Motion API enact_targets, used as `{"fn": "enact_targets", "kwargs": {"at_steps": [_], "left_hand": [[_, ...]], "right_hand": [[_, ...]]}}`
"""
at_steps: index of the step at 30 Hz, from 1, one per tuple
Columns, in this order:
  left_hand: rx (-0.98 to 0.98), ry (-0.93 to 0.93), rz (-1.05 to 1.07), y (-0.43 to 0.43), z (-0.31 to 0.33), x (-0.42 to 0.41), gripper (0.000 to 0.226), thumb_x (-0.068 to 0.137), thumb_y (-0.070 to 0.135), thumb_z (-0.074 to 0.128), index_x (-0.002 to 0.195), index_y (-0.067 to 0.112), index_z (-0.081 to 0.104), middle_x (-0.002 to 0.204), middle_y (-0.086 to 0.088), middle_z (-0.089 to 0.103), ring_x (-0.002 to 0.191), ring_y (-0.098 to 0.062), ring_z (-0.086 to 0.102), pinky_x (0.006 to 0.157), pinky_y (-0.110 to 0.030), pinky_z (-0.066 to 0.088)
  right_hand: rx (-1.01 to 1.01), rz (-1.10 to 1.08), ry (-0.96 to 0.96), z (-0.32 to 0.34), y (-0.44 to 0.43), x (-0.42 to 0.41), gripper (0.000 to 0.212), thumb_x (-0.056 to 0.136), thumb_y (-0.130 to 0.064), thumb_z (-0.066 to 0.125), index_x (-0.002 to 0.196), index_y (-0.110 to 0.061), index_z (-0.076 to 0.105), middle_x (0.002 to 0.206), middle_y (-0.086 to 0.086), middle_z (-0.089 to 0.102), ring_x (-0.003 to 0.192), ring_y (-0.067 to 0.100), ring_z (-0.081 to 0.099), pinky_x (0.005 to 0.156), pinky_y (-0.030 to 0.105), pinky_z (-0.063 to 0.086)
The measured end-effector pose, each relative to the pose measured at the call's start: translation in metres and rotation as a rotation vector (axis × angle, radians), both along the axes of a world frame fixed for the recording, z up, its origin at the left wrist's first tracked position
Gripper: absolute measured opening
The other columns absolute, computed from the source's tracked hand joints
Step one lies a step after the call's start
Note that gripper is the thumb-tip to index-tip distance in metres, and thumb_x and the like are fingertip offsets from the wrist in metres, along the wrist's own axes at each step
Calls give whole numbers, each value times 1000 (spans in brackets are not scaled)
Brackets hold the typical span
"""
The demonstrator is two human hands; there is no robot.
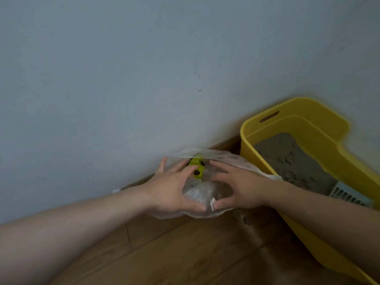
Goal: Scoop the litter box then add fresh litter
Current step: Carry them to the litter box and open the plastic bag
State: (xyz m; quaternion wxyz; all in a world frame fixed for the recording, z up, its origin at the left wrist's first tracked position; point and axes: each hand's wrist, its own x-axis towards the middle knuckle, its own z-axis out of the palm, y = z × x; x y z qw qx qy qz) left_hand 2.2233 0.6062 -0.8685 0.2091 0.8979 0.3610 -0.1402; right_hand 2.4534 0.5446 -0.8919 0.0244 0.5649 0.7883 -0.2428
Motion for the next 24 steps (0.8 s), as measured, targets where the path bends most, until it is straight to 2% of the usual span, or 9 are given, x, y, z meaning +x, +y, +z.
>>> {"fn": "enact_targets", "kwargs": {"at_steps": [2,3,5,7,10,13,17,20,24], "left_hand": [[-13,14,20,5,-4,-3,86,80,83,34,152,37,20,160,9,29,151,-6,6,114,-61,-18],[-13,1,25,7,-6,-4,75,85,79,30,149,40,26,156,11,36,150,-6,10,113,-63,-18],[-21,-25,22,9,-10,-7,55,94,67,31,144,44,34,145,14,48,146,-6,21,115,-63,-11],[-40,-61,9,8,-16,-9,41,99,54,36,138,44,41,126,16,57,135,-11,36,116,-55,15],[-38,-264,75,-1,-25,-7,35,95,34,57,130,32,52,119,10,61,115,-13,51,100,-37,43],[-96,-416,150,-8,-30,-1,36,83,18,73,115,26,60,108,8,63,101,-10,58,91,-34,50],[42,-431,94,-9,-22,6,24,78,23,76,99,26,64,95,9,64,89,-12,59,81,-35,51],[187,-396,158,-5,-10,5,26,79,40,72,98,25,64,94,7,64,87,-16,61,78,-35,52],[314,-302,196,2,5,3,44,81,51,69,115,24,63,112,2,66,106,-21,60,91,-36,50]], "right_hand": [[-52,-42,46,-2,1,3,55,77,-80,50,109,-39,67,164,-15,10,149,11,16,117,38,27],[-56,-59,90,-2,1,4,43,81,-74,53,93,-36,69,162,-17,15,145,9,24,113,35,32],[-6,-48,127,-5,0,4,34,89,-60,58,80,-29,69,158,-17,26,136,6,38,105,32,38],[65,-35,141,-8,-1,3,27,93,-49,58,80,-27,68,153,-13,38,133,8,43,105,34,39],[148,-68,230,-10,-5,-2,21,96,-42,56,81,-30,64,136,-11,53,126,9,49,101,34,44],[196,-70,273,-8,-11,-9,19,96,-42,53,78,-35,52,116,-8,63,114,10,56,99,28,44],[211,-17,199,-6,-19,-11,24,98,-41,45,76,-30,47,77,-10,56,79,7,55,112,34,38],[152,-1,159,4,-28,-8,25,99,-43,41,80,-28,47,78,-14,44,78,9,52,92,39,49],[27,46,78,17,-44,-5,22,102,-45,39,92,-29,50,91,-10,55,83,9,51,81,34,47]]}}
